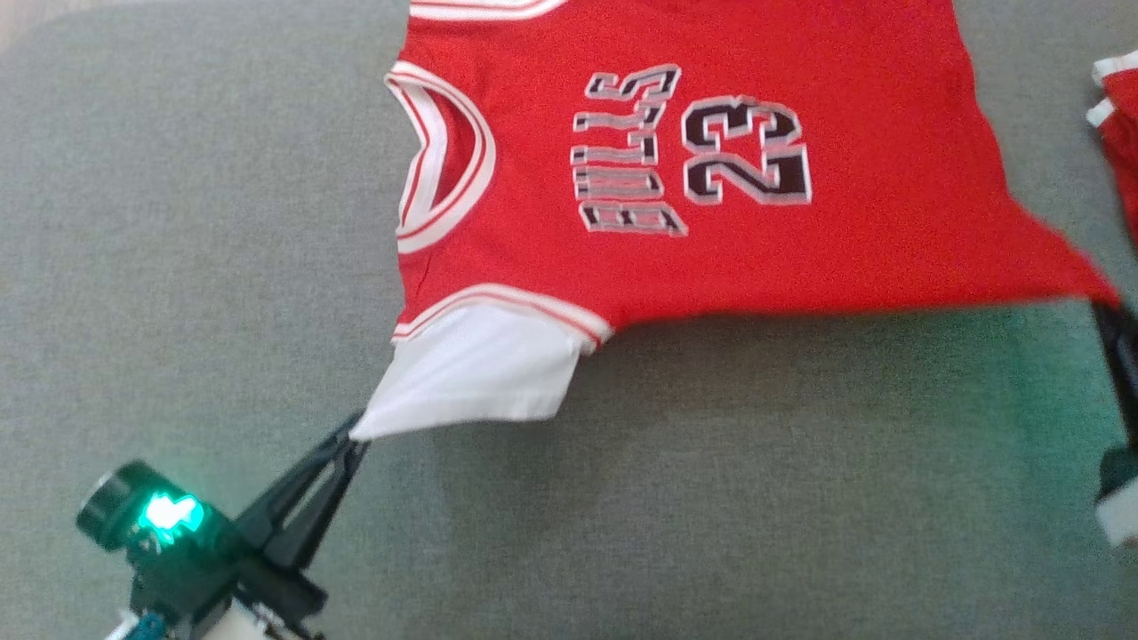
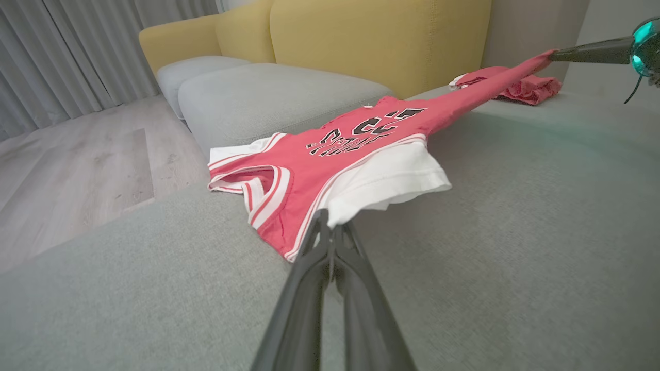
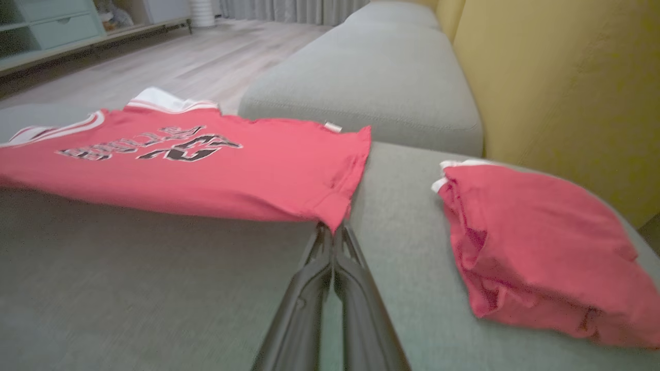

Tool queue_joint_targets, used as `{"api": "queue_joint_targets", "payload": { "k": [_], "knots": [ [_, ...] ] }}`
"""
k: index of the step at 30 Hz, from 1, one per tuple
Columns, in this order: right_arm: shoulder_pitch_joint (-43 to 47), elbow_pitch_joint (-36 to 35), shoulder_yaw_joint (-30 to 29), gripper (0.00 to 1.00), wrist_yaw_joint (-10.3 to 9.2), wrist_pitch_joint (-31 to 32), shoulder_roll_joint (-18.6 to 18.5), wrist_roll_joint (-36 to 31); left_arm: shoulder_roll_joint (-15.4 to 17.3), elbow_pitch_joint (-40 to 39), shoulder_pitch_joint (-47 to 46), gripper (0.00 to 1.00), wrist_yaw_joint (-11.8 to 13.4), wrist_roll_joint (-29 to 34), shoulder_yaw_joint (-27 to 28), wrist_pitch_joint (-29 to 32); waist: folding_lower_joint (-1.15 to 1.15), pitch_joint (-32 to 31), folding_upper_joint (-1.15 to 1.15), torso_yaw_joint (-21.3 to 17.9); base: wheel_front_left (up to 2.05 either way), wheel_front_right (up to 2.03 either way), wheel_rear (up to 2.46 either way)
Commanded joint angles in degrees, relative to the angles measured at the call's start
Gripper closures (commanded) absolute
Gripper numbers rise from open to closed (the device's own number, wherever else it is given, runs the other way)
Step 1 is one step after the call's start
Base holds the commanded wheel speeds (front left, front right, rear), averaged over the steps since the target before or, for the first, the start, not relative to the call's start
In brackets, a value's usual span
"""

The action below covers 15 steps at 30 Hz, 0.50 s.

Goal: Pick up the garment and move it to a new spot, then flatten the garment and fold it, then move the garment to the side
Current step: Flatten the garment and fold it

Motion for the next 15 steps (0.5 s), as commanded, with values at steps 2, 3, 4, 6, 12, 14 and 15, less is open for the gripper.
{"api": "queue_joint_targets", "payload": {
  "k": [2, 3, 4, 6, 12, 14, 15],
  "knots": [
    [3.85, -4.06, -0.74, 1.00, 0.39, 1.79, -1.87, 0.98, 1.68, -2.37, 0.11, 1.00, -0.70, -0.68, 3.19, -0.13, 0.02, -0.97, -0.01, 0.27, 0.00, 0.00, 0.00],
    [4.64, -4.90, -1.07, 1.00, 0.39, 2.42, -1.82, 1.27, 1.58, -2.63, 0.45, 1.00, -0.89, -0.93, 3.43, -0.13, 0.02, -1.03, -0.01, 0.26, 0.00, 0.00, 0.00],
    [5.05, -5.55, -1.36, 1.00, 0.39, 2.97, -1.75, 1.47, 1.42, -2.79, 0.48, 1.00, -1.08, -1.26, 3.74, -0.13, 0.02, -1.02, -0.01, 0.24, 0.00, 0.00, 0.00],
    [4.93, -6.18, -1.54, 1.00, 0.39, 4.00, -1.58, 2.02, 1.44, -2.72, -0.43, 1.00, -1.49, -1.19, 4.23, -0.13, 0.02, -0.67, -0.01, 0.21, 0.00, 0.00, 0.00],
    [0.69, -5.31, 0.79, 1.00, 0.39, 6.43, -1.75, 3.79, 1.79, -1.23, -6.89, 1.00, -2.61, -1.27, 4.79, -0.13, 0.02, 1.49, -0.01, 0.18, 0.00, 0.00, 0.00],
    [-2.21, -4.24, 1.65, 1.00, 0.39, 7.02, -1.81, 4.24, 2.24, -0.31, -10.74, 1.00, -2.94, -1.35, 4.55, -0.13, 0.02, 2.61, -0.01, 0.13, 0.00, 0.00, 0.00],
    [-3.77, -3.65, 2.07, 1.00, 0.39, 7.31, -1.84, 4.45, 2.52, 0.30, -12.76, 1.00, -3.06, -1.46, 4.27, -0.13, 0.02, 3.21, -0.01, 0.09, 0.00, 0.00, 0.00]
  ]
}}
